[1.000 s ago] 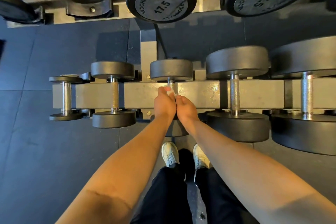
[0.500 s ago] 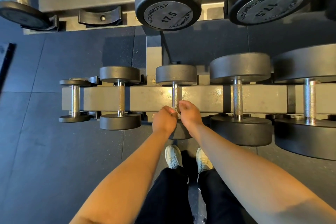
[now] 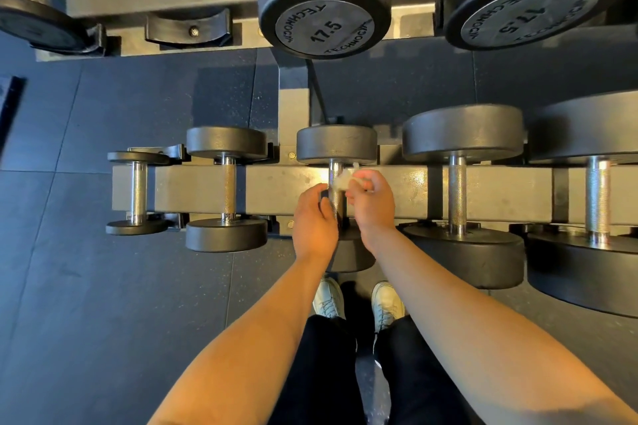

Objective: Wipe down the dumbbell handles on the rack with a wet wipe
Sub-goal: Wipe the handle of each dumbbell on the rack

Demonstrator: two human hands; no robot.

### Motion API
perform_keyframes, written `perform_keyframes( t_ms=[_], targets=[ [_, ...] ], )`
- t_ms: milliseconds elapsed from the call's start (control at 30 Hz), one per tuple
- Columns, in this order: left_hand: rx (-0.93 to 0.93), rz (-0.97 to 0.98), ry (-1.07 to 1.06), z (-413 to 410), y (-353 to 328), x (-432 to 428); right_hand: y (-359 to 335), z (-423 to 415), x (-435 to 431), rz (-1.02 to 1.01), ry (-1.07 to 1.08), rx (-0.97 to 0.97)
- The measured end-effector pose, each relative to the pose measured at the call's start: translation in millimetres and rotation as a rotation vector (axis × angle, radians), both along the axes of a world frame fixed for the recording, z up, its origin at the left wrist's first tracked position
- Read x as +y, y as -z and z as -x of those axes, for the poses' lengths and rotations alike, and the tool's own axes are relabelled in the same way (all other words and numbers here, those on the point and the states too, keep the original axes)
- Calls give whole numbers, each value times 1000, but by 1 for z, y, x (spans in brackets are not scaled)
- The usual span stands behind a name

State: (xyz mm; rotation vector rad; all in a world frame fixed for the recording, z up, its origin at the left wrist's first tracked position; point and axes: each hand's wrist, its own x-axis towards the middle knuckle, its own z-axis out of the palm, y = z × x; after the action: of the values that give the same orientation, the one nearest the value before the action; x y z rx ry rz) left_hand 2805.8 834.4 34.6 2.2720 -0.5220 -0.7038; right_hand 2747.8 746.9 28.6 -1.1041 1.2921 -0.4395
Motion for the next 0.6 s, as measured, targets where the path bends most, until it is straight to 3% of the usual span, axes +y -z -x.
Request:
perform_keyframes(
  t_ms=[167, 367, 500, 600],
  targets=[
    [49, -242, 14, -2, 6, 5, 8, -16, -12, 68, 23, 15],
    [29, -233, 5, -3, 8, 4, 21, -30, 3, 77, 5, 170],
    [51, -281, -16, -2, 1, 2, 20, -17, 24, 153, -162, 188],
    [59, -270, -26, -2, 0, 2, 13, -21, 18, 134, -108, 175]
  ],
)
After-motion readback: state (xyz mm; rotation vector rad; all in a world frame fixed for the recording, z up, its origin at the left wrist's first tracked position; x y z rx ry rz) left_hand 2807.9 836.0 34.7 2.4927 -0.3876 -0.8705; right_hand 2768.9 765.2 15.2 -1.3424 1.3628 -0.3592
